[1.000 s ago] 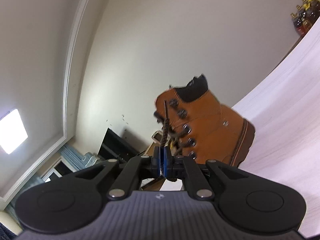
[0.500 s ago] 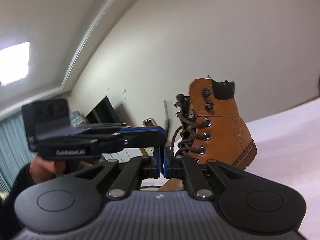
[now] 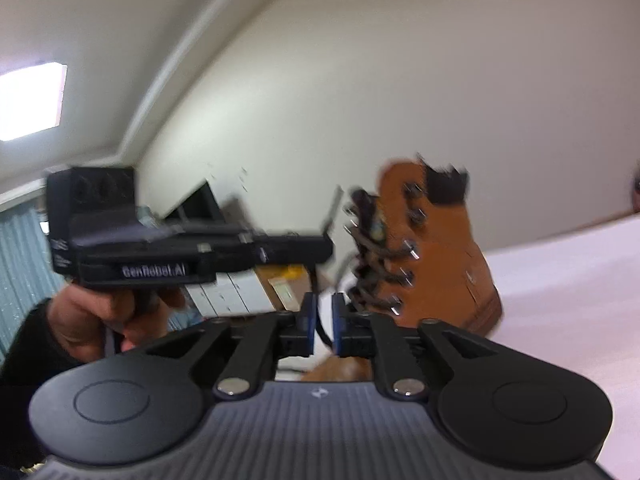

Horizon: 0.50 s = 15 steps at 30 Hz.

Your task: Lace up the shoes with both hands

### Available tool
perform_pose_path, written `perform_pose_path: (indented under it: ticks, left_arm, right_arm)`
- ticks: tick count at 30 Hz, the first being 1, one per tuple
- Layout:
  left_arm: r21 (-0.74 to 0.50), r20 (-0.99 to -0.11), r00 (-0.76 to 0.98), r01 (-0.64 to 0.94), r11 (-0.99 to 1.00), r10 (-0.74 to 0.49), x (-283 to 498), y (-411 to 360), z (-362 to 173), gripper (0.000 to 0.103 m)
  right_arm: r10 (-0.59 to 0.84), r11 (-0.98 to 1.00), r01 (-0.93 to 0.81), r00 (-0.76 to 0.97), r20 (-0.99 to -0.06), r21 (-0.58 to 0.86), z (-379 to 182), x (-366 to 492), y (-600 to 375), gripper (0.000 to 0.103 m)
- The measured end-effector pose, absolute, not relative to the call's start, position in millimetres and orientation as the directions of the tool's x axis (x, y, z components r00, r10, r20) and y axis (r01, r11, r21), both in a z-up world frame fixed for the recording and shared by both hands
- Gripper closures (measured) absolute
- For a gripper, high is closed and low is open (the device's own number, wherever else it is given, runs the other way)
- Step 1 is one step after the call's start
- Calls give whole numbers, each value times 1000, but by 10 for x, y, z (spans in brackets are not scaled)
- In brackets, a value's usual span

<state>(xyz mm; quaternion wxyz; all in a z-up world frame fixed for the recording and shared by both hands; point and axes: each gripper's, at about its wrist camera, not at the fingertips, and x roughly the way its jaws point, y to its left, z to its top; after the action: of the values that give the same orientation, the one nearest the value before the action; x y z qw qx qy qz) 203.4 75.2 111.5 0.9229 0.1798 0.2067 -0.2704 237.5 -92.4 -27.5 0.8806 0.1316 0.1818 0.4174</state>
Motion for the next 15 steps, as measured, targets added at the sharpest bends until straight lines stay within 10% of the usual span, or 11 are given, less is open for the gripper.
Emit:
perform_pose_path:
  ticks: [8, 15]
  left_arm:
    - [501, -500, 834, 500, 707, -235, 1974, 474, 1025, 100]
    - [593, -490, 859, 452, 667, -146, 1943, 232, 993, 100]
  right_arm:
    - [766, 621, -699, 446, -462, 355, -492, 2378, -841, 89]
    - [790, 579, -738, 403, -462, 346, -618, 2366, -533, 91]
